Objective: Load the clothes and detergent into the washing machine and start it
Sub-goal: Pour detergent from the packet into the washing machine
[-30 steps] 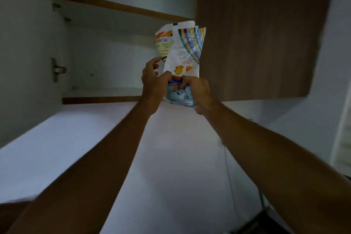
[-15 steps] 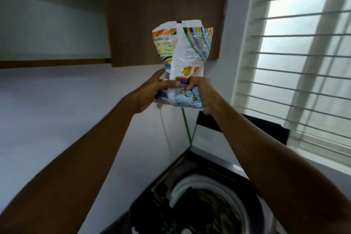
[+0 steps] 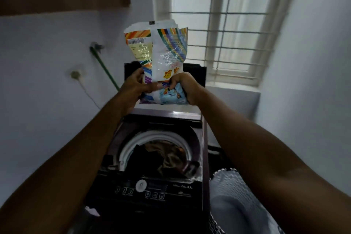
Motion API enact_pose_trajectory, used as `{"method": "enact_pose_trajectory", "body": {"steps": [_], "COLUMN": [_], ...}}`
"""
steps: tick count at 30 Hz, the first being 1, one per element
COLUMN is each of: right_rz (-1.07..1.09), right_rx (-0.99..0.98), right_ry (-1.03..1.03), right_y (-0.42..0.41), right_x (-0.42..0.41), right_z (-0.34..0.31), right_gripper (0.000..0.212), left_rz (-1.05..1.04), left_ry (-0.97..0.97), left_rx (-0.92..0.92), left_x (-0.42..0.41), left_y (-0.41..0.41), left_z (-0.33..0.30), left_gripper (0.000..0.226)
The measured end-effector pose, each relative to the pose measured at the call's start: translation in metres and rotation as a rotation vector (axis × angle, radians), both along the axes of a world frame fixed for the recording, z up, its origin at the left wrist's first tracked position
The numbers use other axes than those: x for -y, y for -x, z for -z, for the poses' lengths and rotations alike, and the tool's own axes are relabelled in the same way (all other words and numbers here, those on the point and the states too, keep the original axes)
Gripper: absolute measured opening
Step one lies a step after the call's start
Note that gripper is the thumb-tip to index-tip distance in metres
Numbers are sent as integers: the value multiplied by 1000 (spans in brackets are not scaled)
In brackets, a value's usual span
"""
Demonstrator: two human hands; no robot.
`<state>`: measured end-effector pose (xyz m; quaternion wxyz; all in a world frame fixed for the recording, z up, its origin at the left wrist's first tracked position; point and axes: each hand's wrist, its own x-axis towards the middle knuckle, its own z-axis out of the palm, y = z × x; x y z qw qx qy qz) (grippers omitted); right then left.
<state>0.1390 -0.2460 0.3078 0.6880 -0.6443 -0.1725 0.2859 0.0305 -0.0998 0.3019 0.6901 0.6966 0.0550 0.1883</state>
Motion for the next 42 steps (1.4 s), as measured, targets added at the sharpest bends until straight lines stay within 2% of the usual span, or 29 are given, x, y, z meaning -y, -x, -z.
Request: {"method": "enact_pose_trajectory", "body": {"steps": [2, 5, 7, 10, 14, 16, 19, 25, 30, 36, 42], "right_rz": [75, 154, 179, 209, 213, 237, 306, 427, 462, 429, 663], "right_rx": [-1, -16, -36, -86, -130, -158, -165, -176, -191, -170, -149], "right_ry": [19, 40, 69, 118, 185, 191, 219, 219, 218, 228, 244], "right_y": [-5, -10, -13, -11, 2, 8, 10, 18, 27, 47, 57], "right_x": [9, 17, 20, 25, 34, 39, 45, 68, 87, 109, 104], "right_z": [12, 32, 46, 65, 83, 95, 119, 154, 174, 202, 218], "right_gripper": [51, 36, 33, 39, 21, 25, 56, 60, 39, 27, 15], "left_rz": [66, 181, 235, 333, 359, 362, 395, 422, 335, 335, 268], "left_ry": [-24, -68, -79, -61, -44, -28, 4, -32, 41, 137, 240], "left_rx": [-32, -78, -108, -133, -139, -160, -187, -230, -293, -419, -503], "left_x": [0, 1, 0, -1, 4, 8, 16, 33, 53, 70, 82], "left_y": [-14, -30, -39, -47, -46, -47, -46, -49, -46, -41, -39], "left_z": [15, 33, 46, 65, 89, 104, 124, 153, 179, 213, 230], "left_gripper": [65, 75, 83, 83, 74, 71, 60, 73, 70, 57, 56]}}
